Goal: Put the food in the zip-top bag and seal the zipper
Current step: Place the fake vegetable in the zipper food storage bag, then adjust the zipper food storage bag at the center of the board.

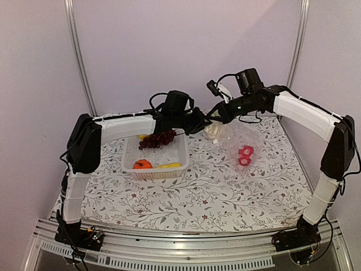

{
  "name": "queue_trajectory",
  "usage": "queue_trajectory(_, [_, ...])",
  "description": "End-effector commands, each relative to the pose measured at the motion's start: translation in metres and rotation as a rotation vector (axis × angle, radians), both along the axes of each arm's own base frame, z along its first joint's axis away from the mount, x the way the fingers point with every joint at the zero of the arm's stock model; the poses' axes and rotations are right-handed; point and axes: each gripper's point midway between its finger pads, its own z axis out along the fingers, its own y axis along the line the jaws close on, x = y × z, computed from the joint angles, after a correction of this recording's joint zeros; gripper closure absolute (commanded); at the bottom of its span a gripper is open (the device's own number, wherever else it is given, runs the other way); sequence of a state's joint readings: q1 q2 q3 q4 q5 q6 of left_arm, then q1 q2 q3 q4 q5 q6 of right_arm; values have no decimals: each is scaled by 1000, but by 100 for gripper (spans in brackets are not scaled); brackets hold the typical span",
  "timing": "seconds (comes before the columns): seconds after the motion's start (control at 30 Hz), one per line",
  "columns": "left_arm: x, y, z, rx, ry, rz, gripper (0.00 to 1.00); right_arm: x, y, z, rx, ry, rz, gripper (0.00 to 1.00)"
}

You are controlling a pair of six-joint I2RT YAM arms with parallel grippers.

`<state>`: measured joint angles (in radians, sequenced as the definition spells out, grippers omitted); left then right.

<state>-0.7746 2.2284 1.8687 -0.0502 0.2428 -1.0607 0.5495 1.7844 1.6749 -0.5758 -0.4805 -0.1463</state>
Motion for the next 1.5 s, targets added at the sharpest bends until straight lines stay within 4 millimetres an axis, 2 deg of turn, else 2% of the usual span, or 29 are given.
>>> queue_trajectory(0.0, [6, 4, -11, 19, 3, 53, 100, -9, -6, 40, 80, -38, 39, 100])
queue_trajectory(0.13, [4, 3, 35, -31, -145, 28, 71, 2, -19, 34, 88, -13, 6, 100])
queue_trajectory(0.2, [-1, 3, 60, -40, -239, 2, 59, 7, -25, 27, 87, 2, -8, 100])
queue_trajectory(0.3, [-5, 4, 84, -1, -343, -8, 44, 17, -36, 20, 96, 23, -35, 100])
queue_trajectory(0.47, [-9, 19, 103, 26, -385, 27, 29, 30, -49, 19, 122, 53, -66, 100])
queue_trajectory(0.6, [-17, 30, 112, 25, -408, 41, 27, 31, -52, 21, 126, 49, -72, 100])
queue_trajectory(0.7, [-22, 37, 91, 41, -323, 73, 37, 30, -52, 21, 131, 55, -68, 100])
queue_trajectory(0.8, [-33, 35, 61, 59, -213, 72, 50, 29, -52, 20, 131, 55, -68, 100])
queue_trajectory(0.93, [-52, 30, 20, 129, -122, 63, 54, 29, -51, 21, 136, 57, -65, 100])
queue_trajectory(1.03, [-57, 28, -5, 138, -52, 66, 66, 28, -51, 22, 140, 54, -62, 100])
queue_trajectory(1.1, [-60, 26, -18, 138, -22, 68, 70, 28, -50, 21, 141, 58, -62, 100])
queue_trajectory(1.27, [-62, 22, -39, 142, 33, 61, 70, 27, -51, 20, 139, 58, -63, 100])
queue_trajectory(1.47, [-64, 18, -49, 144, 62, 53, 73, 27, -51, 20, 139, 55, -63, 100])
